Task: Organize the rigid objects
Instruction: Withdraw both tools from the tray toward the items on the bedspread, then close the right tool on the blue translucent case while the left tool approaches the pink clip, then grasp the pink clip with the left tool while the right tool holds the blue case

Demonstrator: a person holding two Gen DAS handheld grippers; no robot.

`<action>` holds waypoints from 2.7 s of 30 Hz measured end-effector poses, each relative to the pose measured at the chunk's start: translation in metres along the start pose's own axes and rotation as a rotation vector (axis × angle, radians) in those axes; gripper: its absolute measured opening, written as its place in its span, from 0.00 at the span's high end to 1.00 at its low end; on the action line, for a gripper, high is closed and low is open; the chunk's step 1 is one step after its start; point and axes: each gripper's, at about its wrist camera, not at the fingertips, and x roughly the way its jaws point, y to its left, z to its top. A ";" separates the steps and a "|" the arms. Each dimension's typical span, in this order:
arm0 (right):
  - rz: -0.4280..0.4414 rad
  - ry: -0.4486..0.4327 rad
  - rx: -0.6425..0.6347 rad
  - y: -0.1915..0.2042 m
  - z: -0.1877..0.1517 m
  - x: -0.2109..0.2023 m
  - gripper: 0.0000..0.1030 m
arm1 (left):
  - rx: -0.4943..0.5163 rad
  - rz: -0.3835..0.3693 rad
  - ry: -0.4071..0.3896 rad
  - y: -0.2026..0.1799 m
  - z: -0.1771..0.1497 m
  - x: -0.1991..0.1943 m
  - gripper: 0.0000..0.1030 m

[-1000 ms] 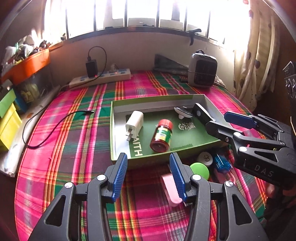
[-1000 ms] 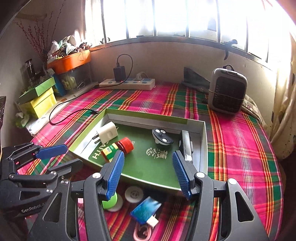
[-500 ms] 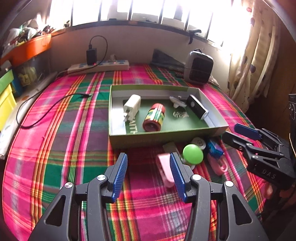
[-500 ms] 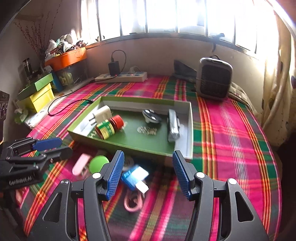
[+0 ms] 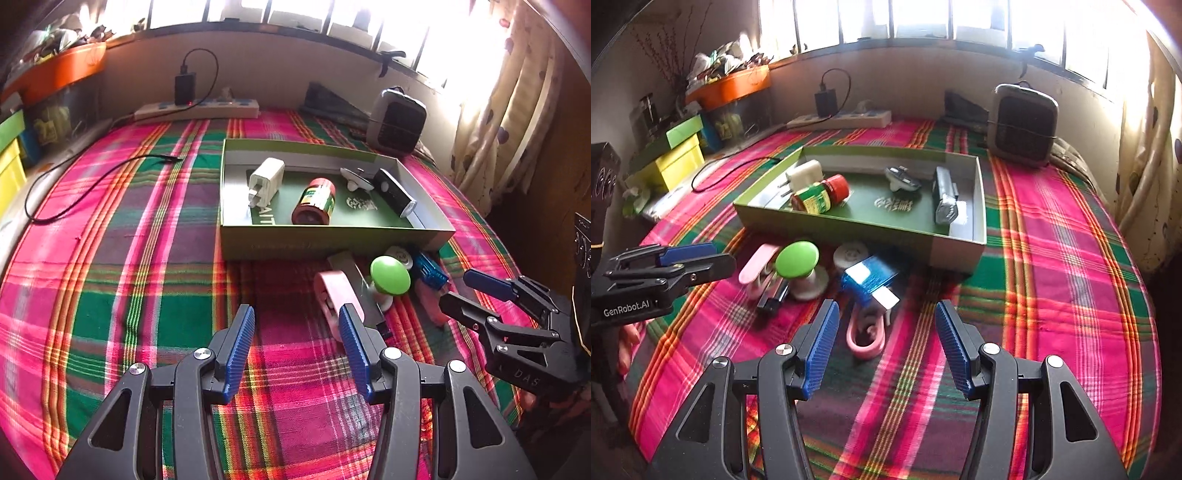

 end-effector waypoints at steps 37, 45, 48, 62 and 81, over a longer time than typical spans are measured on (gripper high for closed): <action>-0.013 0.050 0.014 -0.005 0.017 0.031 0.75 | 0.018 -0.059 0.045 -0.014 0.002 0.012 0.54; -0.015 0.031 0.024 -0.012 0.014 0.026 0.75 | 0.013 -0.053 0.070 -0.018 0.002 0.020 0.54; -0.012 0.027 0.037 -0.016 0.013 0.025 0.75 | 0.016 -0.038 0.073 -0.019 0.003 0.023 0.54; -0.011 -0.011 0.061 -0.024 0.011 0.015 0.75 | 0.010 0.025 0.067 -0.014 0.010 0.030 0.54; 0.001 -0.023 0.073 -0.028 0.009 0.013 0.75 | 0.049 0.117 0.051 -0.017 0.016 0.037 0.67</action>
